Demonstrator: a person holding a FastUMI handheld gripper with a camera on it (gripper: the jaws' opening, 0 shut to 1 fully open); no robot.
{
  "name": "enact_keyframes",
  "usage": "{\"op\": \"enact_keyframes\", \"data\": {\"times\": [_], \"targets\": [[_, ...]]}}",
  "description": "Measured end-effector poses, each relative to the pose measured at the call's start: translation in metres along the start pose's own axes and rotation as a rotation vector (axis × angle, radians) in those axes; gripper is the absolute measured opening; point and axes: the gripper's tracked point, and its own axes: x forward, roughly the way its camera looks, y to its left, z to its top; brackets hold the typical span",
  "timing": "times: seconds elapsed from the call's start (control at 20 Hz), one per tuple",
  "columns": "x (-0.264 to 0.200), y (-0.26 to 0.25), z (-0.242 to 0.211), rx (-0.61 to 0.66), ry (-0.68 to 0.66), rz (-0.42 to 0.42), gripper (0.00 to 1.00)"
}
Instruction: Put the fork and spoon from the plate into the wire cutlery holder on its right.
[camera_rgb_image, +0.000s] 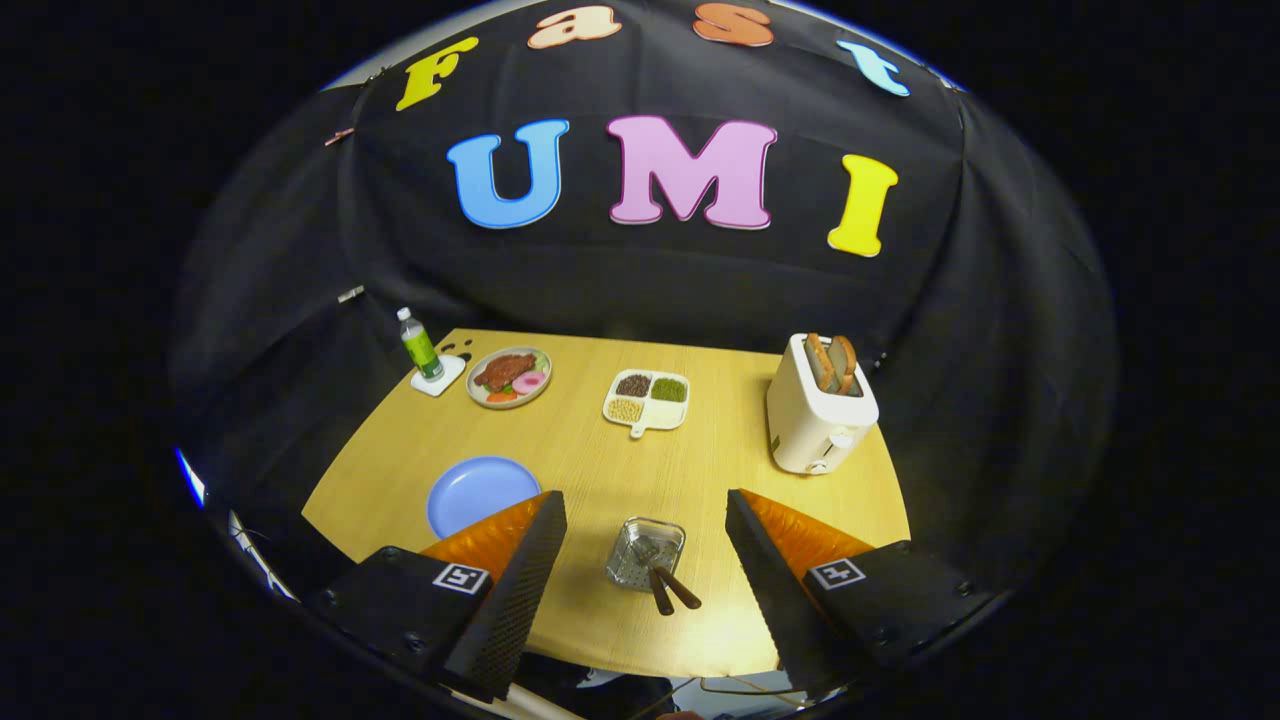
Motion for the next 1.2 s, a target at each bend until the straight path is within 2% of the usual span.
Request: {"op": "enact_keyframes", "data": {"times": [0.35, 0.6, 0.8, 1.2], "targets": [[-0.047, -0.001, 0.078, 0.088, -0.344, -0.097, 0.99], [-0.072, -0.019, 0.125, 0.065, -0.512, -0.154, 0.99], [-0.079, -0.031, 0.133, 0.097, -0.555, -0.102, 0.99], [-0.068, -0.069, 0.128, 0.111, -0.520, -0.009, 0.99]]}}
